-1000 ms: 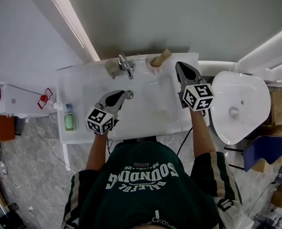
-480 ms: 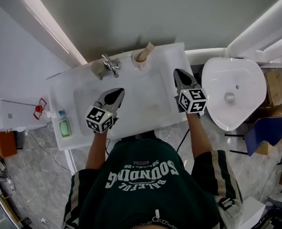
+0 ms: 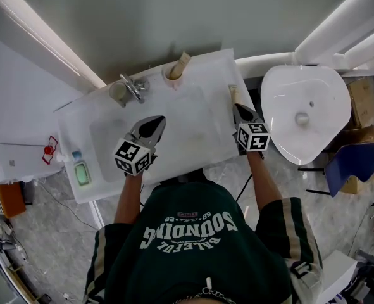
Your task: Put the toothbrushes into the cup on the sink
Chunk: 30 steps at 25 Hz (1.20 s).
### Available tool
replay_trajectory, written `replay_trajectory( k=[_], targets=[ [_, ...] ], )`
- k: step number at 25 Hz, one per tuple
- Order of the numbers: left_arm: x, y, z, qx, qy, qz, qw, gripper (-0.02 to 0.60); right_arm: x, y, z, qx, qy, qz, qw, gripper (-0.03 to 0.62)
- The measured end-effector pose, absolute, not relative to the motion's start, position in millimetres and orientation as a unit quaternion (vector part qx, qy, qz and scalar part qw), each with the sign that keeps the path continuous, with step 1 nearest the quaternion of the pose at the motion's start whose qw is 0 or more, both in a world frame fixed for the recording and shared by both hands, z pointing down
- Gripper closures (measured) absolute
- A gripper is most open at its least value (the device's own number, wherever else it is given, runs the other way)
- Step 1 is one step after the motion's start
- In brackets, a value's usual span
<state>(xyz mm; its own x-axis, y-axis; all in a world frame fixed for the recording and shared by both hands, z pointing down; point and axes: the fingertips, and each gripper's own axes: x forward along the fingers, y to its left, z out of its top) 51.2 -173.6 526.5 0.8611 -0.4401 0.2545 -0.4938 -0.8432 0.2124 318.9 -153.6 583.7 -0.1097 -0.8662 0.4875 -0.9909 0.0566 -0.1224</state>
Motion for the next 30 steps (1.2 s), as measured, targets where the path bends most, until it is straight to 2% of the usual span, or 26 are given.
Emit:
replay_trajectory(
  k=[5, 7, 11, 14, 23, 30],
  targets=[
    [50.7, -174.8, 530.2, 0.95, -0.259, 0.1, 0.143, 0.531, 345.0, -162.4, 620.5, 0.647, -0.694, 0.252, 0.191, 0.582],
    [47.0, -175.9, 531.6, 0.947, -0.268, 0.102, 0.146, 0.531, 351.8, -169.1, 636.2, 0.637, -0.691, 0.273, 0.207, 0.532],
    [36.0, -177.4, 533.1, 0.94, -0.289, 0.108, 0.147, 0.531, 368.7, -186.2, 664.5, 0.62, -0.684, 0.304, 0.234, 0.473],
    [24.4, -179.1, 532.8, 0.932, -0.311, 0.109, 0.149, 0.531, 381.3, -200.5, 683.7, 0.613, -0.674, 0.322, 0.257, 0.456],
    [-10.4, -175.6, 537.5, 0.907, -0.372, 0.112, 0.162, 0.531, 404.0, -231.1, 739.8, 0.551, -0.656, 0.383, 0.346, 0.454],
    [-23.3, -164.6, 545.8, 0.891, -0.403, 0.114, 0.173, 0.531, 405.8, -234.6, 762.0, 0.54, -0.637, 0.419, 0.357, 0.457]
  ],
)
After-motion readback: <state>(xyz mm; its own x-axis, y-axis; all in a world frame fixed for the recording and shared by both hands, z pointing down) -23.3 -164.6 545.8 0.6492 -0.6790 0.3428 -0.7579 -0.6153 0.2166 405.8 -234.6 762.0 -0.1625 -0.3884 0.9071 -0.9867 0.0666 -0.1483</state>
